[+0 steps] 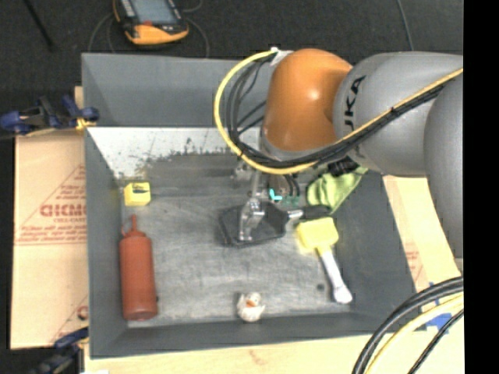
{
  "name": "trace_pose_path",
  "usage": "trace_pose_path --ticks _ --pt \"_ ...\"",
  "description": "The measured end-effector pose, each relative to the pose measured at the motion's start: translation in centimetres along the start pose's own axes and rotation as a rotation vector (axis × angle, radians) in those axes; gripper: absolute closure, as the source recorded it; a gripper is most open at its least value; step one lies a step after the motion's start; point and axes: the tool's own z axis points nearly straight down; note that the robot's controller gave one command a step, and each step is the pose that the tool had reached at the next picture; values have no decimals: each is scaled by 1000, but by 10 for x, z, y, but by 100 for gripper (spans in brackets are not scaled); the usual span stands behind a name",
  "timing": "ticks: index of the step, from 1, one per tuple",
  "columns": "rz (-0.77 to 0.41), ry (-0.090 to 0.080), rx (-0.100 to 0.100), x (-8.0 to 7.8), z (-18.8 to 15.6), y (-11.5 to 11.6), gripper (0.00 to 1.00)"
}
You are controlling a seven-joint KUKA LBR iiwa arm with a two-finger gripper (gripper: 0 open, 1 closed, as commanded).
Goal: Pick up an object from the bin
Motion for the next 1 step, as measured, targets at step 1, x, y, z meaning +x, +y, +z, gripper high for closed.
trace_pose_path --ticks 1 --pt "1 -8 -1 -2 -4 0 0"
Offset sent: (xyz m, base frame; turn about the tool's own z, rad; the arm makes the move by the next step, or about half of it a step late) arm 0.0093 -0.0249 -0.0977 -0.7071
